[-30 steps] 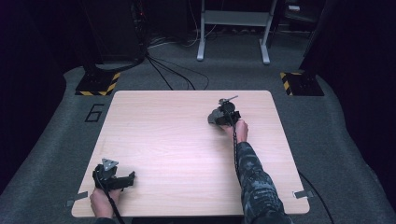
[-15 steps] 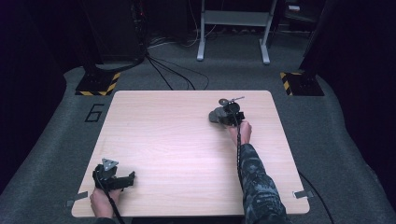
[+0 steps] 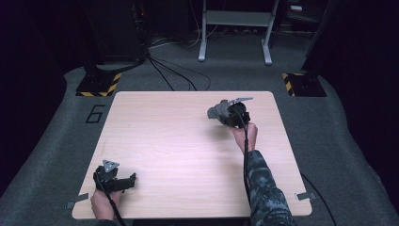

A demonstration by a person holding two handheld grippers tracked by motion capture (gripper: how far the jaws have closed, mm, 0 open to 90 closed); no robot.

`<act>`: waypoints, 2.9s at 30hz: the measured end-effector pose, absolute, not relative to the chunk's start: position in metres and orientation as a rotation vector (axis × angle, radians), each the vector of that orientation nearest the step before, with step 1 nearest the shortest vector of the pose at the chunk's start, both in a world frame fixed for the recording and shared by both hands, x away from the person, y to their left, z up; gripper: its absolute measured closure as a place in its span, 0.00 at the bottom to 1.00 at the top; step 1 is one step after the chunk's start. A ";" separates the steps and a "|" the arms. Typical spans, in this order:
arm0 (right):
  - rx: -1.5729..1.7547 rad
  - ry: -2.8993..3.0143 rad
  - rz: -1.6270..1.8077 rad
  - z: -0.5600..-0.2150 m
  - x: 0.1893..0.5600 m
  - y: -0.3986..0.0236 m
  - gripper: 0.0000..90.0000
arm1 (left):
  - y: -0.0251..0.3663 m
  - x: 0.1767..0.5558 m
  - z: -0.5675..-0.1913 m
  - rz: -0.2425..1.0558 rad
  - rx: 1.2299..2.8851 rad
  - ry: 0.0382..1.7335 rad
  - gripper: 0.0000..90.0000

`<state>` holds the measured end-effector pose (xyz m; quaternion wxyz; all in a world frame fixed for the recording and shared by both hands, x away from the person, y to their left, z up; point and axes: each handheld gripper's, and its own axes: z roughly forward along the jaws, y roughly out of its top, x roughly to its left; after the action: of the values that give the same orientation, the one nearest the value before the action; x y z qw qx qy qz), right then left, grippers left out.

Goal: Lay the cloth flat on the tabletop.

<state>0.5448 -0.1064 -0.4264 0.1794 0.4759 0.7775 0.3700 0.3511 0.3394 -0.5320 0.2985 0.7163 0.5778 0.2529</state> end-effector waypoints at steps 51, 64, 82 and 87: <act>0.983 2.356 1.173 -0.411 0.389 -0.060 0.78 | 0.340 0.351 -0.532 0.668 1.900 1.539 0.00; 1.022 2.412 1.139 -0.447 0.376 -0.047 0.77 | 0.340 0.351 -0.532 0.668 1.900 1.537 0.01; 1.064 2.493 1.079 -0.482 0.368 -0.038 0.31 | 0.340 0.353 -0.531 0.647 1.897 1.540 0.01; 1.076 2.446 1.175 -0.463 0.366 -0.060 0.19 | 0.332 0.353 -0.526 0.577 1.871 1.527 0.00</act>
<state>0.3659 -0.0597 -0.4632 0.1112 0.3663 0.8327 0.4001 0.3530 0.3321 -0.5257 0.3234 0.7129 0.5821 0.2200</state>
